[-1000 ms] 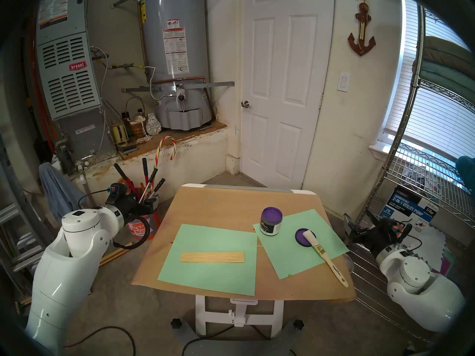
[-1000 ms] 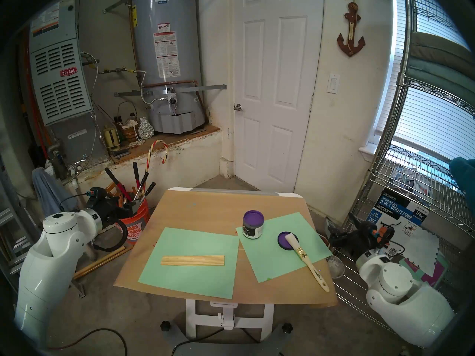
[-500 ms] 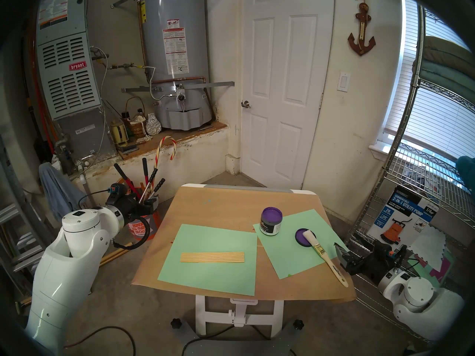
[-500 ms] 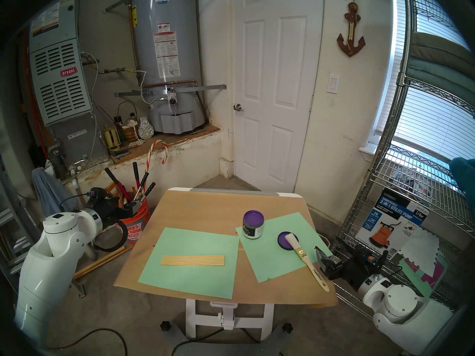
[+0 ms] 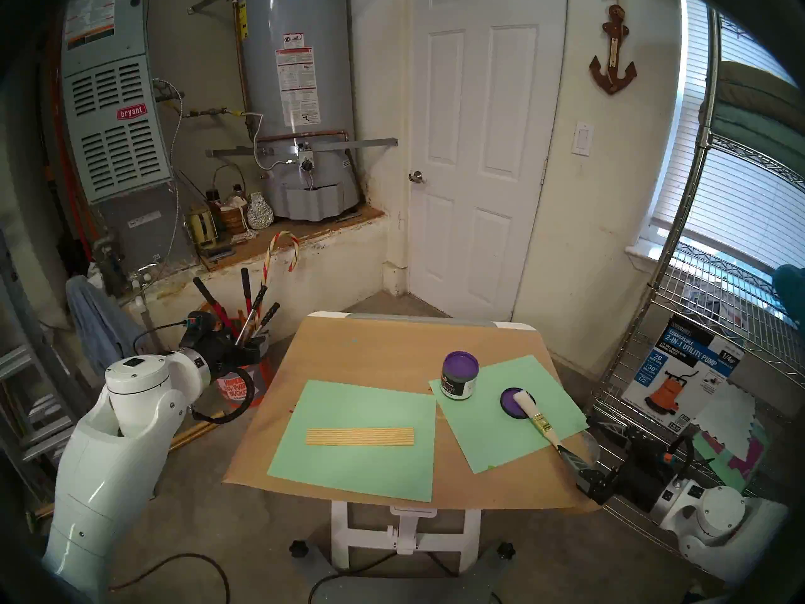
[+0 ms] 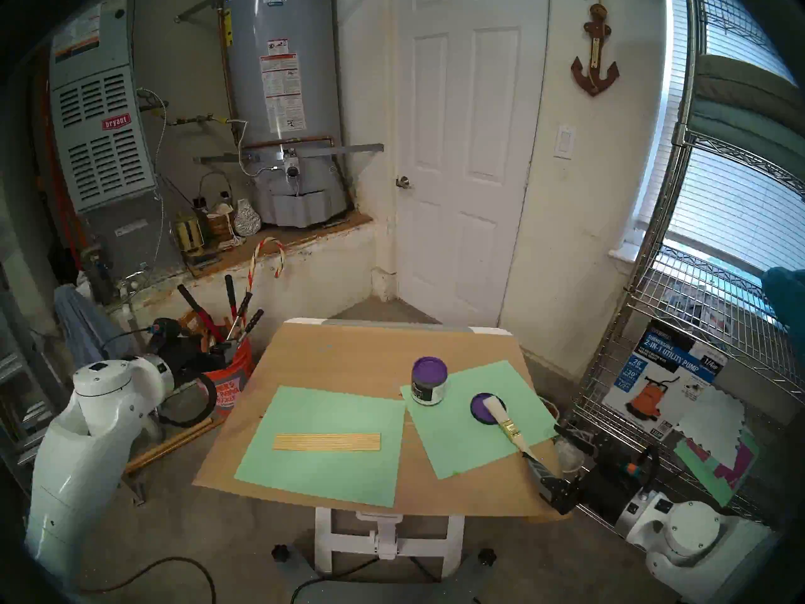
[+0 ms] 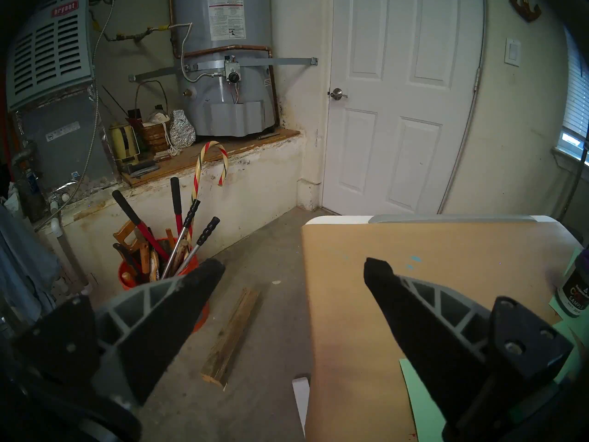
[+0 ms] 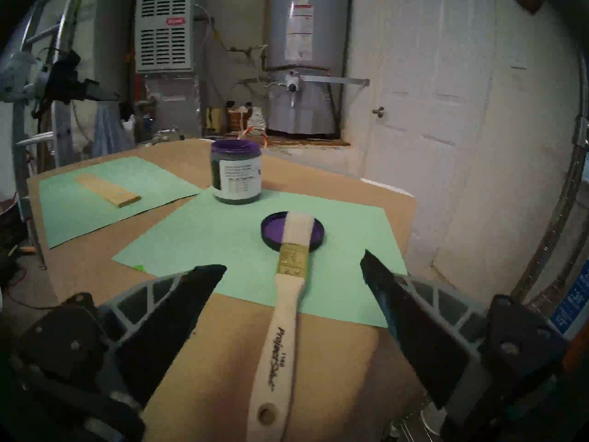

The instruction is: Pick up brush, dip the brush into paint, and paint the wood

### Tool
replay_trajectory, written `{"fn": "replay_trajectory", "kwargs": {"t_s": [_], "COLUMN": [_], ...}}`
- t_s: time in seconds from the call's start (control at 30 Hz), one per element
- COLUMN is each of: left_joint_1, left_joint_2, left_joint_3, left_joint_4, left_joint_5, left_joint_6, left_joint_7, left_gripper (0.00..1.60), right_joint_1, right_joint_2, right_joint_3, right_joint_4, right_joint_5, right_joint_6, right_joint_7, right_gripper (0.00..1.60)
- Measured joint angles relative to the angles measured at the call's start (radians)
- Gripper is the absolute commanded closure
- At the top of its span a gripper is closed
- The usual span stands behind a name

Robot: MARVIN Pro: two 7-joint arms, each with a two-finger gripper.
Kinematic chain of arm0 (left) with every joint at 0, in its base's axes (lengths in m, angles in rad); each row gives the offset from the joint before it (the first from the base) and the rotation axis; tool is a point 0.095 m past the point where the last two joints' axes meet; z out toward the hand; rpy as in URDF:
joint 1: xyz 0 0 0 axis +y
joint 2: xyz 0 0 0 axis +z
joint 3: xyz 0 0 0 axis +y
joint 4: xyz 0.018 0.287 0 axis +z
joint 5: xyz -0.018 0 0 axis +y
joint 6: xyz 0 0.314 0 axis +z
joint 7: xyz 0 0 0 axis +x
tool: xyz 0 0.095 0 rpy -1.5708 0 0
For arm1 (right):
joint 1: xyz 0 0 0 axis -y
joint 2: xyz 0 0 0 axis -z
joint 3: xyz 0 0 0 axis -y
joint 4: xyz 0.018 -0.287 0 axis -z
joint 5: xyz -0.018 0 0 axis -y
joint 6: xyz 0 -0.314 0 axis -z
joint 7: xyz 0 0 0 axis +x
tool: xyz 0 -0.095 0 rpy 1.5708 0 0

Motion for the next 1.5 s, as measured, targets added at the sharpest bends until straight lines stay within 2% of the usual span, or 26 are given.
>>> {"fn": "replay_trajectory", "kwargs": {"t_s": [0.2, 0.43, 0.57, 0.67, 0.7, 0.93, 1.5], "left_joint_1": [0.0, 0.0, 0.001, 0.001, 0.001, 0.002, 0.002], "left_joint_2": [0.0, 0.0, 0.0, 0.0, 0.0, 0.0, 0.0], "left_joint_3": [-0.001, -0.002, -0.002, -0.003, -0.003, -0.004, -0.004], "left_joint_4": [-0.001, -0.002, -0.004, -0.005, -0.005, -0.007, -0.008], "left_joint_5": [0.0, 0.0, 0.0, 0.0, -0.001, -0.001, -0.001], "left_joint_6": [0.0, 0.0, 0.0, 0.0, 0.0, 0.0, 0.0], "left_joint_7": [0.0, 0.0, 0.0, 0.0, 0.001, 0.001, 0.001], "left_gripper": [0.0, 0.0, 0.0, 0.0, 0.0, 0.0, 0.0], "right_joint_1": [-0.069, -0.154, -0.198, -0.23, -0.247, -0.254, -0.122], "right_joint_2": [-0.032, -0.103, -0.137, -0.153, -0.161, -0.168, -0.113], "right_joint_3": [0.088, 0.205, 0.265, 0.3, 0.312, 0.301, 0.135], "right_joint_4": [-0.001, -0.019, -0.043, -0.067, -0.085, -0.108, -0.088], "right_joint_5": [-0.021, -0.022, -0.006, 0.004, 0.006, 0.001, -0.051], "right_joint_6": [-0.045, -0.064, -0.05, -0.015, 0.02, 0.091, 0.149], "right_joint_7": [0.095, 0.227, 0.28, 0.292, 0.291, 0.25, 0.122], "right_gripper": [0.0, 0.0, 0.0, 0.0, 0.0, 0.0, 0.0]}}
